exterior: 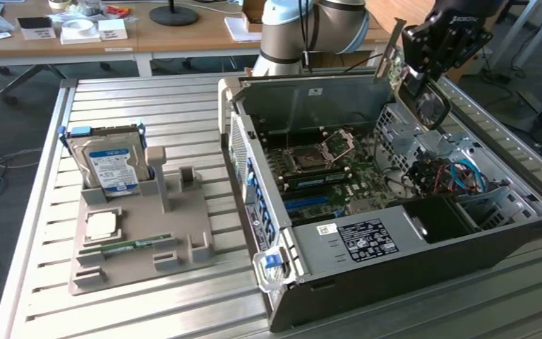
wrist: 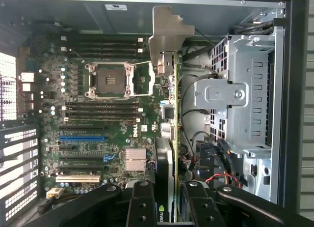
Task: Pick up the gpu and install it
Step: 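Pick up the gpu and move the gpu toward the slot, then insert the gpu into the slot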
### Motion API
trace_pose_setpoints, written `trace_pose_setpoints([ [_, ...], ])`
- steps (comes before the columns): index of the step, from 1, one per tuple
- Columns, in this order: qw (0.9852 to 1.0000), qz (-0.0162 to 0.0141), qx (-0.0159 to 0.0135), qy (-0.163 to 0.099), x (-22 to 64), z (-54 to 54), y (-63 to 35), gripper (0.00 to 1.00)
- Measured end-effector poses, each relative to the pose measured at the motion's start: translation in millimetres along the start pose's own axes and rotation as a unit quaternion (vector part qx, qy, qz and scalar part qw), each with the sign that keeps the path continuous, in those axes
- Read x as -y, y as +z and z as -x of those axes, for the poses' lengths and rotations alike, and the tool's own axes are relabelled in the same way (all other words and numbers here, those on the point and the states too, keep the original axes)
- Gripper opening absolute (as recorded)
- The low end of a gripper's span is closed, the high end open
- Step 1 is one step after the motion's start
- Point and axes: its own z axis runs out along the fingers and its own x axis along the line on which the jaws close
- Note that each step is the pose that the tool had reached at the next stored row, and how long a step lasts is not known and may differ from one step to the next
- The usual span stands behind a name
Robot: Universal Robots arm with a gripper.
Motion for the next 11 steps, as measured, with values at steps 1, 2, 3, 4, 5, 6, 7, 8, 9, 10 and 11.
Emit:
trace_pose_setpoints([
  [1, 1.0, 0.0, 0.0, 0.0, 0.0, 0.0, 0.2, 0.27],
  [2, 1.0, 0.0, 0.0, 0.0, 0.0, 0.0, 0.2, 0.27],
  [3, 1.0, 0.0, 0.0, 0.0, 0.0, 0.0, 0.2, 0.27],
  [4, 1.0, 0.0001, 0.0, 0.0, 0.0, 0.0, 0.2, 0.27],
  [5, 1.0, 0.0, 0.0, 0.0, 0.0, 0.0, 0.2, 0.27],
  [6, 1.0, 0.0001, 0.0, 0.0, 0.0, 0.0, 0.3, 0.27],
  [7, 1.0, 0.0, 0.0, 0.0, 0.0, 0.0, 0.2, 0.27],
  [8, 1.0, 0.0, 0.0, 0.0, 0.0, 0.0, 0.2, 0.27],
  [9, 1.0, 0.0, 0.0, 0.0, 0.0, 0.0, 0.2, 0.27],
  [10, 1.0, 0.0, 0.0, 0.0, 0.0, 0.0, 0.2, 0.27],
  [11, 1.0, 0.0, 0.0, 0.0, 0.0, 0.0, 0.2, 0.27],
])
